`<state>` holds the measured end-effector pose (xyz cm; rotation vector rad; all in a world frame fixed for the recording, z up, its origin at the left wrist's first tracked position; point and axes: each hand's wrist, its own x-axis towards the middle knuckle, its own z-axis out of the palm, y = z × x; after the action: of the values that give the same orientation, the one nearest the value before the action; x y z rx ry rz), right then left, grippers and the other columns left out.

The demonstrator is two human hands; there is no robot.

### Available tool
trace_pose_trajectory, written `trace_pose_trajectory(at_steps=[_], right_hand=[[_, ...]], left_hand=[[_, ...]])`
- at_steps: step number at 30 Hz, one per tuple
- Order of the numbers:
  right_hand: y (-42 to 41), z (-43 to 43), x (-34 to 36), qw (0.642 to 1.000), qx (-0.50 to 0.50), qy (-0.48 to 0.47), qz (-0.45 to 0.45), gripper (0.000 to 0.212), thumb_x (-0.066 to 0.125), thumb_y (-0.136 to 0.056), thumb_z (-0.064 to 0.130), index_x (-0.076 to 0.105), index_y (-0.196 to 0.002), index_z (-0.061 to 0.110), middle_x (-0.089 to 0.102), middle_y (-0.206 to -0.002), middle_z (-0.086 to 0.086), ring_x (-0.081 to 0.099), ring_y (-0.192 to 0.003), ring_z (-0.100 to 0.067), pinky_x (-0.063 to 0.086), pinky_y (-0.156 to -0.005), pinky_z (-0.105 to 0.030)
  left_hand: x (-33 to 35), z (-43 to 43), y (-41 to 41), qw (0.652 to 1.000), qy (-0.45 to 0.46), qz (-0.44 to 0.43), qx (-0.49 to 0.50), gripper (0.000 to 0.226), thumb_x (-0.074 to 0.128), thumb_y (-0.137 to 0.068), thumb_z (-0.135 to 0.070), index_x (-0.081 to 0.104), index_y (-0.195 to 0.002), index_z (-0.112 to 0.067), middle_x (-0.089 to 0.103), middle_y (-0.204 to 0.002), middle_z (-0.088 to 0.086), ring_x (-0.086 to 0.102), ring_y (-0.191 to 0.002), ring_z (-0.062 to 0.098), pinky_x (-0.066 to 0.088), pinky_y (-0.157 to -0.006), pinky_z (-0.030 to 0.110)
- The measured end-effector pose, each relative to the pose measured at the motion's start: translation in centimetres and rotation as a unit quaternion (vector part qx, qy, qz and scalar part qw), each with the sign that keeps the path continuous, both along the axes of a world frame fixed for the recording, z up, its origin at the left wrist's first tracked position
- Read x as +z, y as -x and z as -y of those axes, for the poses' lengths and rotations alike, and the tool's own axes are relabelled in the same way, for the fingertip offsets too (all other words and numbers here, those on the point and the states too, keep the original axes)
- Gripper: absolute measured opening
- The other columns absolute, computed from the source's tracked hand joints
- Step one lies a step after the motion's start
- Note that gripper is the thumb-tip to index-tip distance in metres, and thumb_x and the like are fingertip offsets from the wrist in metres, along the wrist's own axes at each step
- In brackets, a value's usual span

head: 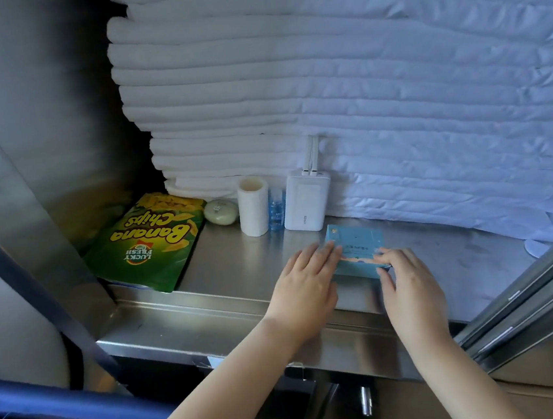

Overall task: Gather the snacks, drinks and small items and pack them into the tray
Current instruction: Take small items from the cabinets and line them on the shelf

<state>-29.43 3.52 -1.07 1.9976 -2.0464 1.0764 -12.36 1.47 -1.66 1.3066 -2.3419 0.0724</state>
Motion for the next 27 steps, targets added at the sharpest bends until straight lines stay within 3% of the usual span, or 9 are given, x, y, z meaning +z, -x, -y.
trace_pose_trajectory(at_steps=[3, 5, 16, 18, 21, 23, 25, 27], right_hand=[[0.0, 1.9, 0.1, 0.998, -0.044, -0.028, 0.047, 0.022, 0.06, -0.084, 0.0, 0.064, -0.102, 0.012, 0.063, -0.113, 0.001, 0.062, -0.098, -0.025, 0.051, -0.069, -0.036], [-0.1, 3.1, 0.2, 0.997, -0.047, -0.027, 0.06, 0.024, 0.06, -0.083, -0.003, 0.064, -0.102, 0.011, 0.063, -0.114, -0.001, 0.062, -0.098, -0.027, 0.05, -0.073, -0.037], [0.0, 5.9, -0.2, 0.998, -0.008, 0.008, 0.069, 0.031, 0.061, -0.077, -0.01, 0.064, -0.103, 0.007, 0.064, -0.115, -0.004, 0.063, -0.099, -0.027, 0.044, -0.078, -0.029], [-0.1, 5.7, -0.4, 0.995, 0.009, -0.008, 0.097, 0.04, 0.062, -0.078, -0.008, 0.058, -0.115, 0.006, 0.057, -0.126, -0.006, 0.06, -0.106, -0.028, 0.047, -0.082, -0.034], [-0.2, 4.6, -0.5, 0.99, 0.018, -0.052, 0.134, 0.066, 0.067, -0.082, 0.004, 0.034, -0.139, 0.005, 0.036, -0.144, -0.012, 0.046, -0.124, -0.026, 0.046, -0.093, -0.039], [0.0, 3.8, -0.9, 0.993, -0.01, -0.105, 0.053, 0.064, 0.062, -0.089, 0.019, 0.03, -0.142, 0.003, 0.032, -0.147, -0.015, 0.034, -0.134, -0.029, 0.035, -0.104, -0.036], [0.4, 3.0, -1.4, 0.979, -0.034, -0.193, -0.054, 0.059, 0.044, -0.097, 0.035, 0.027, -0.144, 0.004, 0.028, -0.153, -0.012, 0.023, -0.141, -0.027, 0.021, -0.113, -0.034], [0.6, 2.5, -2.0, 0.963, -0.042, -0.248, -0.097, 0.06, 0.028, -0.1, 0.04, 0.017, -0.149, 0.008, 0.014, -0.158, -0.007, 0.01, -0.146, -0.021, 0.009, -0.118, -0.033]], left_hand=[[-0.2, 2.0, 1.3, 0.999, -0.042, 0.026, 0.014, 0.06, 0.043, -0.093, -0.024, 0.021, -0.149, -0.012, 0.023, -0.155, 0.002, 0.026, -0.139, 0.022, 0.015, -0.114, 0.033], [-0.5, 3.2, 1.6, 0.998, -0.051, 0.034, 0.028, 0.061, 0.035, -0.096, -0.027, 0.01, -0.151, -0.015, 0.012, -0.158, 0.0, 0.016, -0.141, 0.021, 0.007, -0.115, 0.032], [-1.0, 4.9, 1.8, 0.995, -0.081, 0.006, 0.052, 0.068, 0.035, -0.095, -0.032, 0.0, -0.151, -0.017, 0.003, -0.159, -0.005, 0.015, -0.14, 0.017, 0.011, -0.115, 0.03], [-1.0, 4.8, 1.7, 0.996, -0.079, 0.004, 0.049, 0.069, 0.035, -0.095, -0.032, -0.003, -0.151, -0.017, 0.003, -0.159, -0.005, 0.014, -0.14, 0.016, 0.01, -0.115, 0.03], [-1.1, 4.2, 1.4, 0.995, -0.075, 0.0, 0.061, 0.073, 0.035, -0.094, -0.034, -0.008, -0.15, -0.013, 0.001, -0.159, 0.0, 0.009, -0.142, 0.015, 0.007, -0.114, 0.028], [-1.5, 3.4, 0.9, 0.992, -0.089, -0.009, 0.094, 0.074, 0.034, -0.094, -0.036, -0.006, -0.15, -0.01, 0.003, -0.158, 0.004, 0.007, -0.143, 0.017, 0.005, -0.115, 0.028], [-2.1, 2.6, 0.2, 0.983, -0.122, -0.016, 0.138, 0.073, 0.032, -0.094, -0.04, -0.002, -0.15, -0.008, 0.002, -0.158, 0.008, 0.003, -0.145, 0.019, 0.0, -0.116, 0.03], [-2.7, 1.7, -0.4, 0.975, -0.145, 0.02, 0.169, 0.072, 0.026, -0.093, -0.046, 0.003, -0.15, -0.008, 0.0, -0.158, 0.011, -0.002, -0.145, 0.022, -0.004, -0.115, 0.033]])
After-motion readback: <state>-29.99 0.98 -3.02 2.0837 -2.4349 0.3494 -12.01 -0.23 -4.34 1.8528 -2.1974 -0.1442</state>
